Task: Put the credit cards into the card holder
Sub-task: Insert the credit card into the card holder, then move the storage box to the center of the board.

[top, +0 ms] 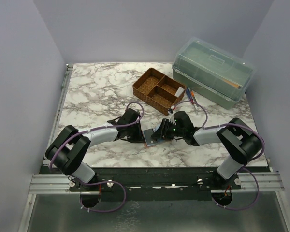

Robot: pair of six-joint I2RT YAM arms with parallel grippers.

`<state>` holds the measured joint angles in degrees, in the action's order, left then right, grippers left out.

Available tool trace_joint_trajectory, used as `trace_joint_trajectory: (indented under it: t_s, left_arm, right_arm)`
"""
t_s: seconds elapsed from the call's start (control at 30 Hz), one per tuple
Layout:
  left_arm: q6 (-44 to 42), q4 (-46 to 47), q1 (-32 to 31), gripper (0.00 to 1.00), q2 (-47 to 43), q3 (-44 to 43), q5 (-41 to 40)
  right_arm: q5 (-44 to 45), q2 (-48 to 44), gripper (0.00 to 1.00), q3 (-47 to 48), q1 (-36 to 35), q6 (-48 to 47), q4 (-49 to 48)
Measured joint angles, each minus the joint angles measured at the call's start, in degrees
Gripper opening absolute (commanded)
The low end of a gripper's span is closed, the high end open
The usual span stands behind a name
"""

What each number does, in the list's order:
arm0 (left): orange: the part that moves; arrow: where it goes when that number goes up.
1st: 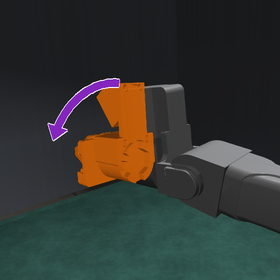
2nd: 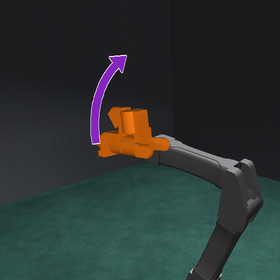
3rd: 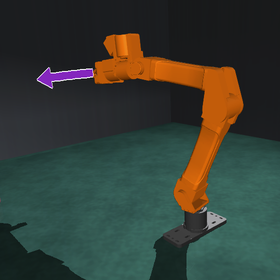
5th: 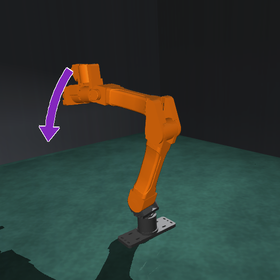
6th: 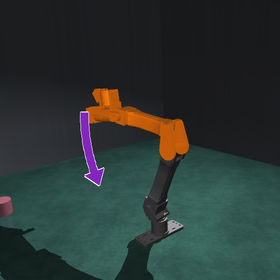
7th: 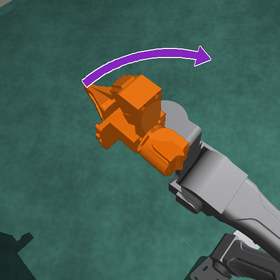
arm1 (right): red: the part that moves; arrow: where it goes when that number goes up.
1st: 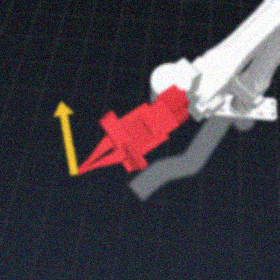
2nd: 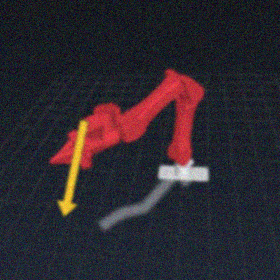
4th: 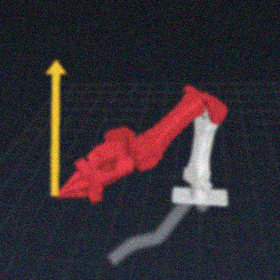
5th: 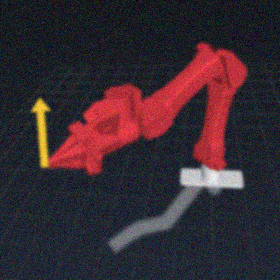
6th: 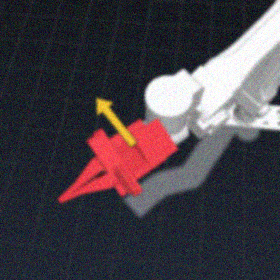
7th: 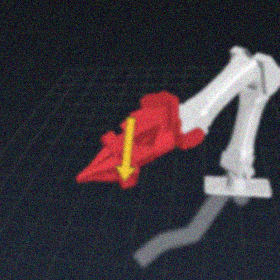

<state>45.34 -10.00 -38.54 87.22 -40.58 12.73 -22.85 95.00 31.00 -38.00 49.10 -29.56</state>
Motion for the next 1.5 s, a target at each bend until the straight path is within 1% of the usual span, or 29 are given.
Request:
trace_joint_trajectory:
  t_s: [0.1,0.17,0.2,0.33,0.37,0.4,0.5,0.53,0.57,0.6,0.67,0.73,0.83,0.9,0.97,1.07,1.13,1.23,1.37,1.5]
  left_arm:
    - [-0.2,-0.3,-0.2,0.18,0.0,-0.1,-0.2]
    - [-0.6,-0.8,-0.2,0.24,-0.1,-0.2,-0.6]
    - [-0.8,-1.2,-0.3,0.30,-0.2,-0.3,-0.9]
    - [-2.1,-6.3,0.2,0.58,-2.5,-1.5,-3.9]
    - [-2.2,-7.4,0.5,0.64,-3.7,-1.5,-4.6]
    - [-2.3,-8.6,0.9,0.67,-5.1,-1.5,-5.3]
    - [-2.7,-12.0,2.3,0.72,-12.9,-1.6,-7.1]
    - [-2.8,-12.8,2.5,0.75,-13.5,-1.7,-7.7]
    - [-2.9,-13.1,3.0,0.78,-17.0,-2.2,-8.0]
    - [-3.4,-13.9,3.1,0.79,-18.4,-3.2,-8.2]
    - [-4.6,-15.2,3.2,0.82,-19.2,-6.6,-8.2]
    - [-6.8,-15.9,3.2,0.85,-18.1,-11.3,-8.0]
    - [-10.1,-15.7,3.2,0.87,-14.7,-19.0,-6.5]
    - [-12.2,-15.2,3.2,0.87,-12.4,-22.9,-5.4]
    - [-14.4,-15.1,3.2,0.87,-10.1,-26.2,-4.1]
    - [-16.9,-14.9,3.2,0.87,-7.2,-28.7,-2.6]
    - [-18.2,-15.0,3.2,0.88,-6.0,-28.9,-1.6]
    - [-20.1,-15.2,3.2,0.87,-5.1,-28.5,-0.5]
    - [-22.6,-15.5,3.2,0.88,-5.1,-26.9,-0.2]
    - [-24.2,-15.9,3.2,0.88,-5.2,-25.8,-0.2]
  right_arm:
    - [1.6,-0.6,0.41,0.8,-0.2,0.0,2.4]
    - [2.1,-1.0,0.45,0.8,-0.5,0.0,3.0]
    - [2.6,-1.4,0.46,0.9,-0.6,-0.2,3.7]
    - [5.8,-4.1,0.55,2.3,-0.7,-2.4,10.6]
    - [7.0,-5.1,0.57,3.1,-0.7,-3.2,13.4]
    - [8.3,-6.2,0.58,4.1,-0.7,-4.2,16.6]
    - [12.0,-10.3,0.64,7.5,-0.8,-6.9,25.4]
    - [13.1,-11.9,0.67,8.7,-0.8,-7.6,28.2]
    - [14.1,-13.3,0.70,9.7,-0.8,-8.1,30.0]
    - [15.2,-14.8,0.73,11.0,-0.8,-8.8,32.4]
    - [18.4,-17.5,0.80,14.4,-0.9,-10.3,36.8]
    - [22.1,-18.5,0.86,18.1,-0.8,-11.1,40.2]
    - [28.7,-18.0,0.88,25.0,-0.3,-12.5,45.4]
    - [32.6,-16.5,0.88,29.7,0.8,-13.2,48.2]
    - [35.6,-13.9,0.84,34.4,3.0,-13.6,50.1]
    - [38.2,-9.3,0.79,39.8,7.4,-13.8,52.3]
    - [39.7,-6.1,0.77,42.6,9.6,-13.9,53.1]
    - [42.8,0.9,0.73,49.3,12.3,-14.0,55.5]
    - [46.6,10.3,0.63,59.7,12.4,-13.6,58.6]
    - [49.8,19.4,0.57,70.9,12.4,-13.6,62.0]
